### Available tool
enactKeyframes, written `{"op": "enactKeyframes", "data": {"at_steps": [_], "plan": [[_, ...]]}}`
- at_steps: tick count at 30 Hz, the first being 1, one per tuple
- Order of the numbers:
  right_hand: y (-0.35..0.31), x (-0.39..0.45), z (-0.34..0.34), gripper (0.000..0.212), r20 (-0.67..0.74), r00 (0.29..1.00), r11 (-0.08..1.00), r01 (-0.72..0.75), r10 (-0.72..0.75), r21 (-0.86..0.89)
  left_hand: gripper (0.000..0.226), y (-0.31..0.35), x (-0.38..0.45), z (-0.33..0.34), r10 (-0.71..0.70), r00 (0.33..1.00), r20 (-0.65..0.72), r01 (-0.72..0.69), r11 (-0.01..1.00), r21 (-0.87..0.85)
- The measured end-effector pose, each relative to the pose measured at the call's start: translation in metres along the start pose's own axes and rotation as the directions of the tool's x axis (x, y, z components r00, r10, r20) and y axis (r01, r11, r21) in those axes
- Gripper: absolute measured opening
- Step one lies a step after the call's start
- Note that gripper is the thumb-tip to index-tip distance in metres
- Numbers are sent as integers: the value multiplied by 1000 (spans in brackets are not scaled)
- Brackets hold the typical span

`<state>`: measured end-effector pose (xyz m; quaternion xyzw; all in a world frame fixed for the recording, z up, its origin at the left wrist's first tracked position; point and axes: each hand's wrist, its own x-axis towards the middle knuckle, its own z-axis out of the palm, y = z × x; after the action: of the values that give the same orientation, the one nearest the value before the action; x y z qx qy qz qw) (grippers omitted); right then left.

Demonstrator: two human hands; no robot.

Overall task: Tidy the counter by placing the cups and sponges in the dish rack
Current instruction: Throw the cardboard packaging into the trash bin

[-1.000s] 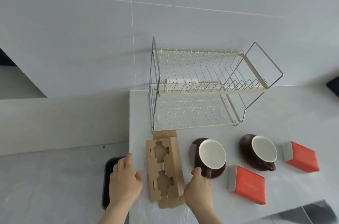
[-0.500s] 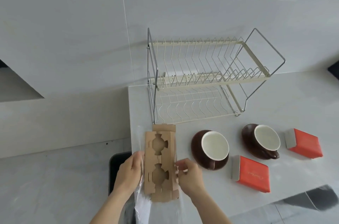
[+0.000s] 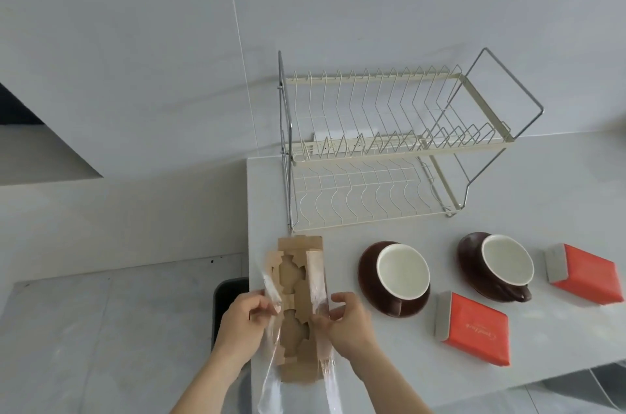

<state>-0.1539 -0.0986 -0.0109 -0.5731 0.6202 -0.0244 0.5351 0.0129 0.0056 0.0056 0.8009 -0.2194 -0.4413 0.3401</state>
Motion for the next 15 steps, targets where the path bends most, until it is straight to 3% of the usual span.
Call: {"op": "enactKeyframes", "data": {"at_steps": [4,11,15], "plan": [[-1,-1,-3,42,31,999,1000,20,-19,-2,31,-5,-2,11,-87,995,49,90,994,-57],[-20,0,0,33,117,992,993,23,-37,114,66,5,-8,11,-131,968,-213,111,988,-104],[-33,-3,26,36,169,984,983,24,-55,181,55,-7,-9,-4,-176,942,-286,147,982,-120]]}}
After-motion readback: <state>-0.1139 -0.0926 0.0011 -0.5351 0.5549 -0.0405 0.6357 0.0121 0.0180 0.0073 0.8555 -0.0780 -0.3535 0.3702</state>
